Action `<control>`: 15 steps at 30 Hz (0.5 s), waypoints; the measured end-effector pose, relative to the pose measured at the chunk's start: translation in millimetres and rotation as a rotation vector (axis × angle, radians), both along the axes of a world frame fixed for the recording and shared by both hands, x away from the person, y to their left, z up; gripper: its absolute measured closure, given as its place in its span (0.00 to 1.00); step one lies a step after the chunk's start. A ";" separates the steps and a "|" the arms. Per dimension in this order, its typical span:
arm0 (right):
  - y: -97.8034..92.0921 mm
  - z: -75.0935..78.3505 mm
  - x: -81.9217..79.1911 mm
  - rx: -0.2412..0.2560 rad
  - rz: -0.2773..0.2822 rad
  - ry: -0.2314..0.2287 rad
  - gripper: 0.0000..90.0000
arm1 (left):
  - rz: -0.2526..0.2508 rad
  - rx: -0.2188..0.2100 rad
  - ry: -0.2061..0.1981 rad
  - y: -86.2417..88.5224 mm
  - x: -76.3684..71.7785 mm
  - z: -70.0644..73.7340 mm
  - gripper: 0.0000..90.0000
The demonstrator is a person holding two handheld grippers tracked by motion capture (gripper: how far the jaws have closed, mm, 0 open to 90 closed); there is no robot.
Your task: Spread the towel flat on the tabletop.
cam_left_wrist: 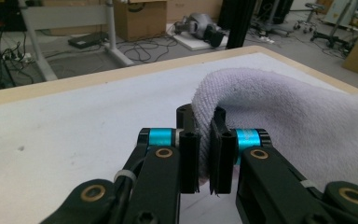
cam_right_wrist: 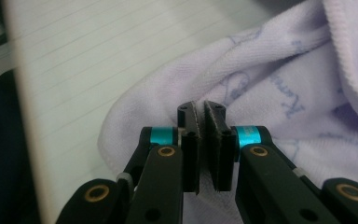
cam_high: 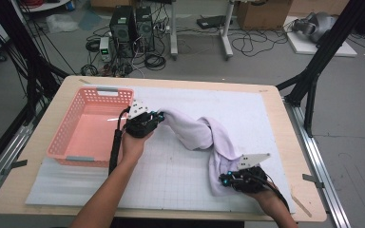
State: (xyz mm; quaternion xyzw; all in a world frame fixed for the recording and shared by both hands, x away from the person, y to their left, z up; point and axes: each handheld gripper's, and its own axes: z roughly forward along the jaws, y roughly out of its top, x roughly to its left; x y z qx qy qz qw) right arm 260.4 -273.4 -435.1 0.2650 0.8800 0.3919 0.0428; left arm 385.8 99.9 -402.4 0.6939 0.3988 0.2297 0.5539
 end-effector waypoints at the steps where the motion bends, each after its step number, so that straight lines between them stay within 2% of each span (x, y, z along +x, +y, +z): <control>1: -1.4 1.7 -6.3 0.001 0.028 0.009 0.94 | 0.000 -0.005 0.005 0.7 0.2 0.0 0.94; 4: -4.5 6.0 -13.9 0.009 0.043 -0.019 0.90 | -0.020 0.001 -0.003 -1.3 -0.1 -0.7 0.94; 7: -5.7 14.3 -12.5 0.055 -0.013 -0.081 0.70 | -0.050 0.014 -0.001 -7.5 -1.1 -2.3 0.93; 10: -0.7 25.6 -5.4 0.086 -0.080 -0.193 0.56 | -0.065 0.015 -0.005 -11.3 -1.5 -3.0 0.93; 13: 13.4 33.7 8.5 0.052 -0.116 -0.287 0.51 | -0.060 0.005 -0.003 -10.4 -0.6 -3.7 0.94; 15: 22.2 33.6 20.7 0.024 -0.133 -0.318 0.49 | -0.053 0.000 -0.002 -7.9 0.2 -3.6 0.93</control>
